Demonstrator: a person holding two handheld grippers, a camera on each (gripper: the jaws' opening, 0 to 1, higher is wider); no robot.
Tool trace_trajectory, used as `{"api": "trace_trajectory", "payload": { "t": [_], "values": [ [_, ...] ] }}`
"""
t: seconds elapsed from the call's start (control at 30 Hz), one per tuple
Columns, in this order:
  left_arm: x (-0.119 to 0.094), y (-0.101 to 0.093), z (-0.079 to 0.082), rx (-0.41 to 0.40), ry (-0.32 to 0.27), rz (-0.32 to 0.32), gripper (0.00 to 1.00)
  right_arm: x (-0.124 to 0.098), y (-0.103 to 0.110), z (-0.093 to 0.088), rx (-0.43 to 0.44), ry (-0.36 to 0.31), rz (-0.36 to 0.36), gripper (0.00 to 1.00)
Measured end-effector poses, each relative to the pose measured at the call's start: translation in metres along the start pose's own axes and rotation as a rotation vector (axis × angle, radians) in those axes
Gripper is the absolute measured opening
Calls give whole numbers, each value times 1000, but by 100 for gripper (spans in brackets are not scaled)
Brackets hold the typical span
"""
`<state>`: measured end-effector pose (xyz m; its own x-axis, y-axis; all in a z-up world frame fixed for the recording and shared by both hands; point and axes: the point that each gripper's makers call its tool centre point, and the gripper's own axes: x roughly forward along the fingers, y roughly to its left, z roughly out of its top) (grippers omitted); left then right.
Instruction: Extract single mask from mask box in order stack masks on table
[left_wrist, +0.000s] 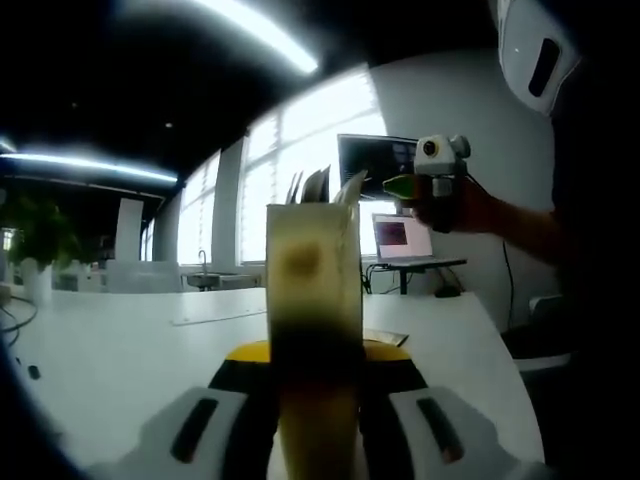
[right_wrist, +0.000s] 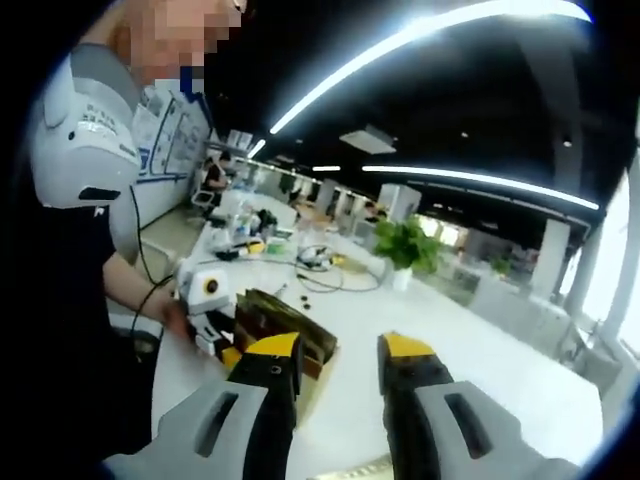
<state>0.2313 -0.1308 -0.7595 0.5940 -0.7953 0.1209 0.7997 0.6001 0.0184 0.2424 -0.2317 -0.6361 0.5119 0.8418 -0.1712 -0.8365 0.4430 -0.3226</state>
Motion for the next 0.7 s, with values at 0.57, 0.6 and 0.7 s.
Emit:
{"api": "trace_trajectory", "payload": {
  "t": [0.57,0.6,0.7],
  "values": [
    [0,0,-1,-1,4,1,32,16,3,7,-108,63,97,26],
    [0,0,-1,-1,4,2,32,16,3,8,-112,65,99,26],
    [0,0,-1,-3,4,2,32,18,6,7,-121,73,125,26]
  ]
}}
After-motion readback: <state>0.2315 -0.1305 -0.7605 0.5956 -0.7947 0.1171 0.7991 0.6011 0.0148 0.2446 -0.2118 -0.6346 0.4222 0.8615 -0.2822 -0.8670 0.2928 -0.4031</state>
